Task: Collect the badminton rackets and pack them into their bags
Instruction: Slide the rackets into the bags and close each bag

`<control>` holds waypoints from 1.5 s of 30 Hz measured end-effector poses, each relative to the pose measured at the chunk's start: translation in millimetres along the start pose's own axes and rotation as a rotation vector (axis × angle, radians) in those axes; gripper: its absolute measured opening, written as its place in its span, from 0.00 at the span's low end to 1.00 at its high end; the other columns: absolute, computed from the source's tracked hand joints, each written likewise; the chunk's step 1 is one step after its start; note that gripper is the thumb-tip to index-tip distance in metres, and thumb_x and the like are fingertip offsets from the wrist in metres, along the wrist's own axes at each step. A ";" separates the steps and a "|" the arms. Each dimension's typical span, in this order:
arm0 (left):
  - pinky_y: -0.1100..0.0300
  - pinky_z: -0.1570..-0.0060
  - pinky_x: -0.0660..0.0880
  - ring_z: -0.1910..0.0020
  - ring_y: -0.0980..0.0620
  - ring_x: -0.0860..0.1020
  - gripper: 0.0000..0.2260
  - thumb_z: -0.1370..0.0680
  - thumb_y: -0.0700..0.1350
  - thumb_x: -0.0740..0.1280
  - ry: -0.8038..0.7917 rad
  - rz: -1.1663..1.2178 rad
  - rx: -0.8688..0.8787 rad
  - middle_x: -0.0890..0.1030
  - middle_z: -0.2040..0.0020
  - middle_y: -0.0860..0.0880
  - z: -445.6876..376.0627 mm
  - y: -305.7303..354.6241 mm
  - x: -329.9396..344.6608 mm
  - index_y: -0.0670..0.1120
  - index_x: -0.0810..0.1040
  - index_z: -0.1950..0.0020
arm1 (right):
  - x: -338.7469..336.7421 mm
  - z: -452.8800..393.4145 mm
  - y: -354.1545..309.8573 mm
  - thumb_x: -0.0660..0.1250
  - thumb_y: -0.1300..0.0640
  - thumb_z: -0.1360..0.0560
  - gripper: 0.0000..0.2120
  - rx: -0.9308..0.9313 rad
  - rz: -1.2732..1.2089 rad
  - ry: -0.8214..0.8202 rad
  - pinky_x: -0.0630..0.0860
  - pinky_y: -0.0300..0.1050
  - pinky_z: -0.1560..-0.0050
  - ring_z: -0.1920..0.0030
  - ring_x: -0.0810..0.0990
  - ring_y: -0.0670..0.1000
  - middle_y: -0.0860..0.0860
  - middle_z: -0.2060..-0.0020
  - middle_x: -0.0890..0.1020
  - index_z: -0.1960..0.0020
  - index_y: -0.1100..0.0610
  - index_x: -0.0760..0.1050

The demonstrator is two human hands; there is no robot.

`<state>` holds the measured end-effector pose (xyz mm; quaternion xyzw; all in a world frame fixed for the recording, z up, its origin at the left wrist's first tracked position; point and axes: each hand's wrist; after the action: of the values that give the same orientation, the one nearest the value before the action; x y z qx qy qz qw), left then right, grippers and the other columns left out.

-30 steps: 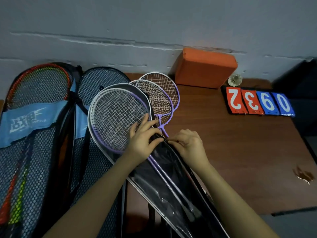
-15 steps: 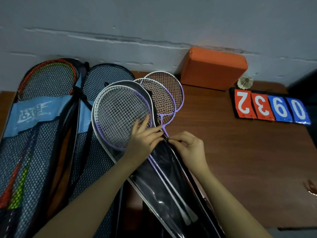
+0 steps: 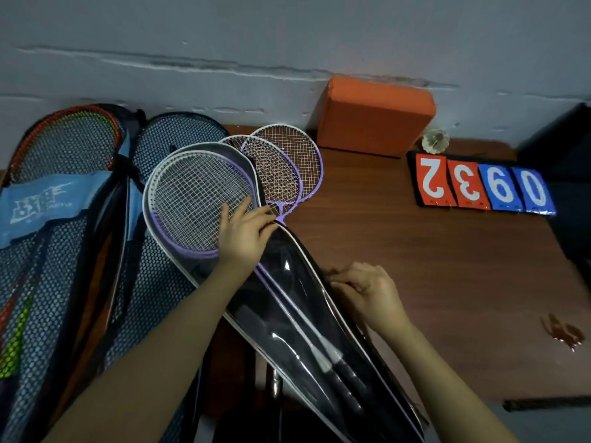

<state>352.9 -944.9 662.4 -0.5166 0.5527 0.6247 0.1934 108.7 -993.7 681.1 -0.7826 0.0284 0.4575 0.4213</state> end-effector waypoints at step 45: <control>0.49 0.34 0.48 0.28 0.52 0.62 0.10 0.24 0.53 0.61 -0.108 0.044 0.182 0.76 0.38 0.57 136.0 99.7 7.2 0.55 0.82 0.51 | -42.9 83.2 -13.7 0.72 0.61 0.30 0.02 0.069 -0.254 -0.156 0.76 0.49 0.60 0.63 0.79 0.47 0.47 0.65 0.81 0.58 0.57 0.84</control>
<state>210.3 -857.5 685.5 -0.4500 0.6071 0.6031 0.2552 32.1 -942.5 702.7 -0.7269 -0.0880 0.4588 0.5034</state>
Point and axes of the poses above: each hand's wrist, its own z-axis away from the middle knuckle, its own x-axis out of the palm, y = z × x
